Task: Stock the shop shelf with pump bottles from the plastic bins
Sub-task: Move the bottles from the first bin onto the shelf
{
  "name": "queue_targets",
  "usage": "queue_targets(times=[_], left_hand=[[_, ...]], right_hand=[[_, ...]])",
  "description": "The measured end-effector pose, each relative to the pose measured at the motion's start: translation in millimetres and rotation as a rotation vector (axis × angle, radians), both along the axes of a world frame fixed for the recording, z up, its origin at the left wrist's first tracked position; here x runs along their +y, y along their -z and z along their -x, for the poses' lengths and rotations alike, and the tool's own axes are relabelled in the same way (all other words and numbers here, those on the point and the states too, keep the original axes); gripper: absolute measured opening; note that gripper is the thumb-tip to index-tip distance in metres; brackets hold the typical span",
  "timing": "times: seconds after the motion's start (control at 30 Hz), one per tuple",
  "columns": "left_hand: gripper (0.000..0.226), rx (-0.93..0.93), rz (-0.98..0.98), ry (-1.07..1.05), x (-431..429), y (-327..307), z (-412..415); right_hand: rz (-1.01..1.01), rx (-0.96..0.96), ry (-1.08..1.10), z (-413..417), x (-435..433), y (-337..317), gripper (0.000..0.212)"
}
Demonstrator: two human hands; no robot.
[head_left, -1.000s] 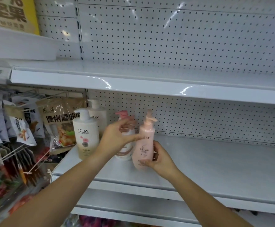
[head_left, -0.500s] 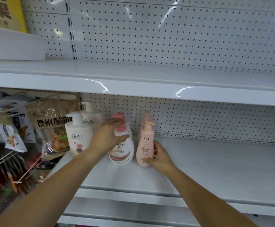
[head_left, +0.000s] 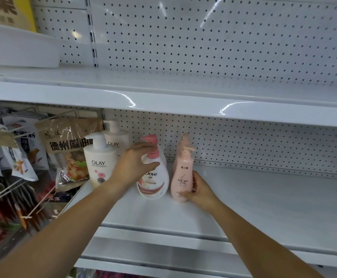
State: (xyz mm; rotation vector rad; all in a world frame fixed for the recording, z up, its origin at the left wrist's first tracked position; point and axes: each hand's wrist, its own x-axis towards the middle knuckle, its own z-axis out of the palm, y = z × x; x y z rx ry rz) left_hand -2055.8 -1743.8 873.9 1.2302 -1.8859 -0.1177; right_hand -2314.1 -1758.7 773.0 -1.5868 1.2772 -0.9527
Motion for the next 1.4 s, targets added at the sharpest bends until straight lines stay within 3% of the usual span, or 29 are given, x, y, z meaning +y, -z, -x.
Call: queue_targets(times=[0.4, 0.53, 0.7, 0.83, 1.0, 1.17, 1.4], left_hand=[[0.043, 0.056, -0.068, -0.002, 3, -4, 1], [0.039, 0.058, -0.107, 0.026, 3, -7, -2], [0.037, -0.075, -0.056, -0.001, 8, -15, 1], [0.029, 0.034, -0.007, 0.029, 27, -15, 9], [0.034, -0.011, -0.001, -0.185, 71, -10, 16], [0.037, -0.034, -0.087, -0.385, 128, 21, 24], [0.036, -0.037, -0.382, -0.609, 216, 98, 7]], right_hand=[[-0.041, 0.164, -0.045, 8, 3, -11, 0.064], [-0.051, 0.316, -0.071, 17, 8, -28, 0.075], [0.023, 0.602, -0.031, 37, 27, -67, 0.065], [0.139, 0.792, -0.115, 48, 41, -85, 0.058], [0.302, 0.916, -0.217, 53, 54, -89, 0.042], [0.389, 0.910, -0.391, 50, 79, -71, 0.050], [0.485, 0.852, -0.642, 3, 118, -36, 0.048]])
